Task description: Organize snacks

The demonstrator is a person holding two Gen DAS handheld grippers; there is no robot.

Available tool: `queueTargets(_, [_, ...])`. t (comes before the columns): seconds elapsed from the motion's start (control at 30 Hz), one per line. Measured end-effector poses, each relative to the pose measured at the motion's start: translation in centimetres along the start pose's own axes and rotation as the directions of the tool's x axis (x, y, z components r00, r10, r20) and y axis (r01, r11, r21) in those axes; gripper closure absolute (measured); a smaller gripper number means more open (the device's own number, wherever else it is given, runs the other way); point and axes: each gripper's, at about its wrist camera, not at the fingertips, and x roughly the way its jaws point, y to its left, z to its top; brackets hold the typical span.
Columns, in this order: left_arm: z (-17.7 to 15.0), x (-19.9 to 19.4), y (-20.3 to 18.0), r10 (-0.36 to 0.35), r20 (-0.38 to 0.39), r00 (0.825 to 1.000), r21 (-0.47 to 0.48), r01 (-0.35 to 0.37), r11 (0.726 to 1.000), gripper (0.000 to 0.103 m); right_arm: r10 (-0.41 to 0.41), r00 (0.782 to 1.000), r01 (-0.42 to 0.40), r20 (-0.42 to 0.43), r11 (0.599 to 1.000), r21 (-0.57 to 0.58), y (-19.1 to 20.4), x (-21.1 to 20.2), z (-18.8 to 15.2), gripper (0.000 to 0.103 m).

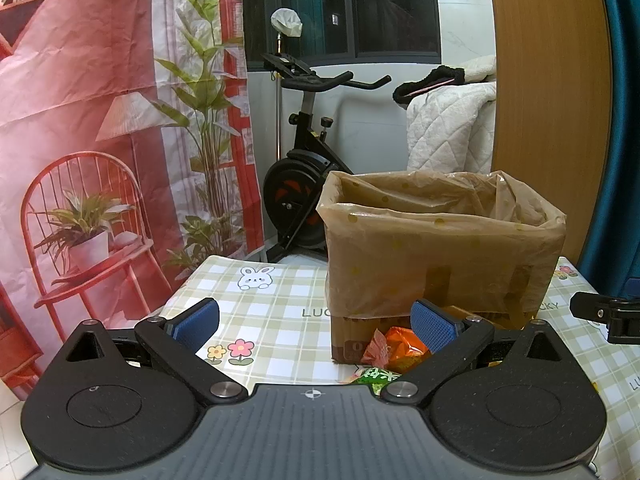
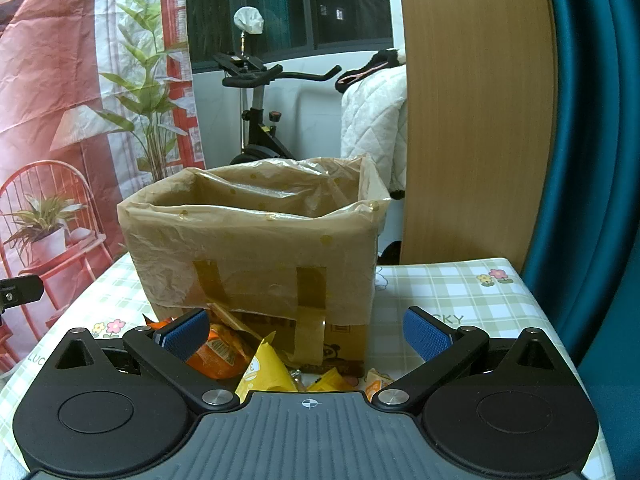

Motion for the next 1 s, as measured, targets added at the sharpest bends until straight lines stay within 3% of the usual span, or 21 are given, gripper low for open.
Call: queueTargets(1.0, [0.12,-0.34,0.08,-0.007,-0.001,1.000,-0.009,0.007,1.000,0.000,0.000,1.000,0.000,0.003,1.000,0.001,-0.29,-0.41,0.03,0.000])
